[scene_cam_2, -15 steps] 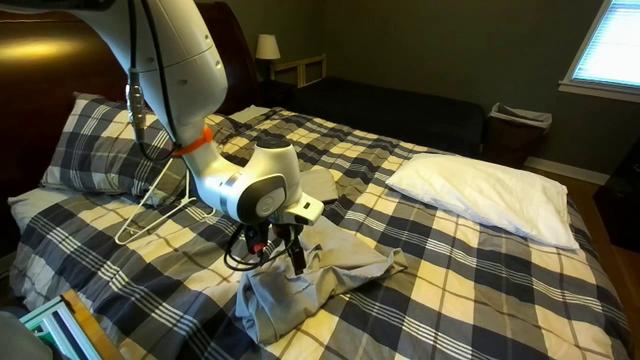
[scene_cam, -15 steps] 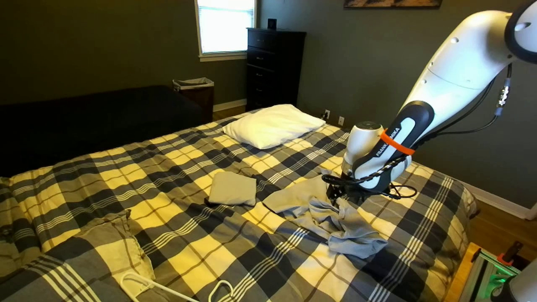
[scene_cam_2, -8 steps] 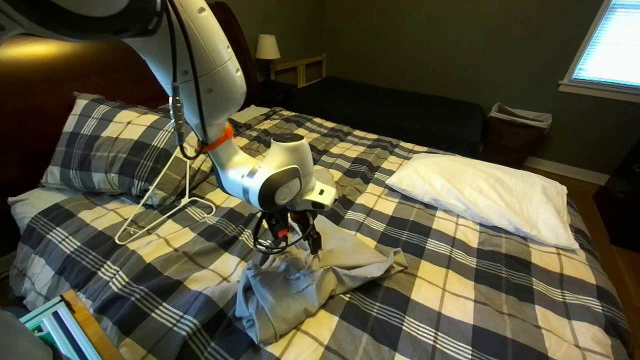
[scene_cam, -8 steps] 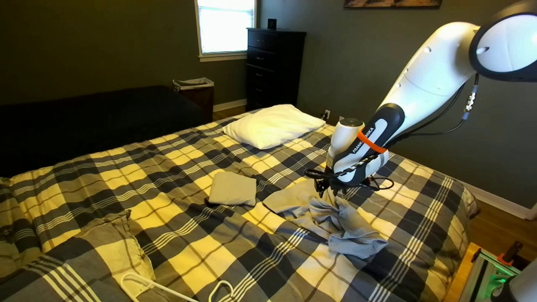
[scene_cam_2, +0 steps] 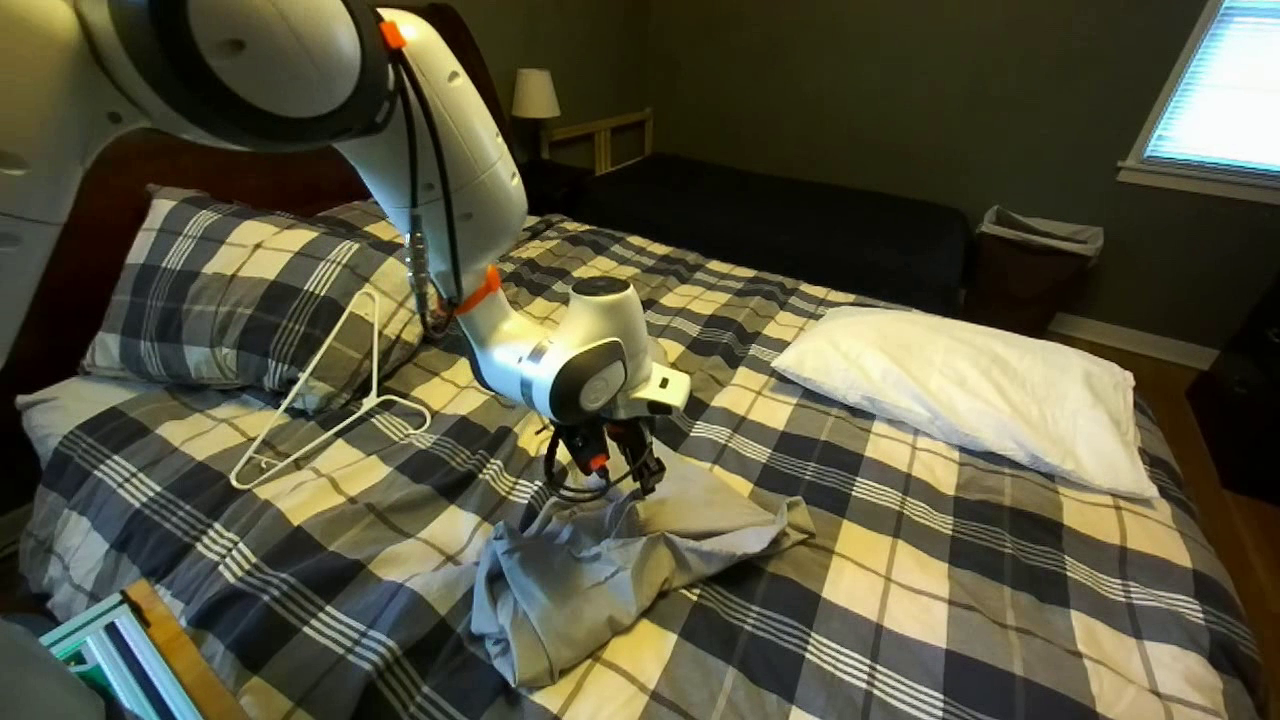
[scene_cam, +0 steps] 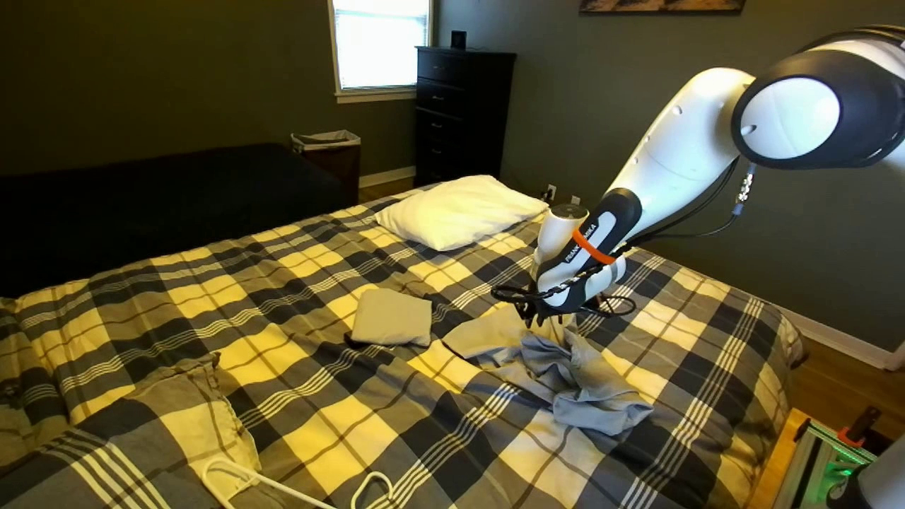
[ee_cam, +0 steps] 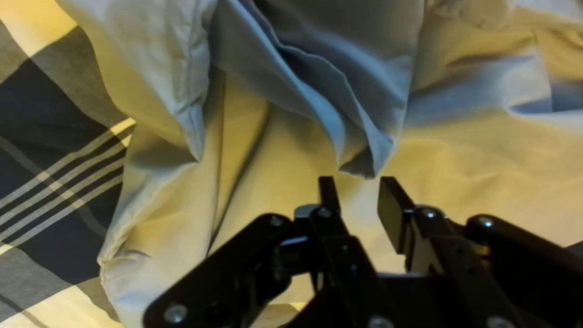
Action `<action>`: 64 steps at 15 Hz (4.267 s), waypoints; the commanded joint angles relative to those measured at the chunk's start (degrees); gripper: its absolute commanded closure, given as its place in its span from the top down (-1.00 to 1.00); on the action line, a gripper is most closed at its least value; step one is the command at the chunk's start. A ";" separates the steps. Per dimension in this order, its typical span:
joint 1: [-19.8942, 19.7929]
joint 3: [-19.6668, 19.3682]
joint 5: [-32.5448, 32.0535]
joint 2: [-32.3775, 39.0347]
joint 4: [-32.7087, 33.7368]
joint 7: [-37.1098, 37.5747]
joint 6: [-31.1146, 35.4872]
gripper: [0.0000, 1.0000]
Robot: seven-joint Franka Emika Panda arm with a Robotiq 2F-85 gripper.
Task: Unfold the pillowcase
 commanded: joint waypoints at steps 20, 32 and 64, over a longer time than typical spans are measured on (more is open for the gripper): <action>3.42 1.12 2.87 -1.93 -5.09 -4.86 1.16 -0.99; -17.00 34.43 12.00 -34.92 -40.20 -42.67 -0.64 -0.99; 2.66 19.09 49.09 -34.00 -36.85 -78.00 -3.30 1.00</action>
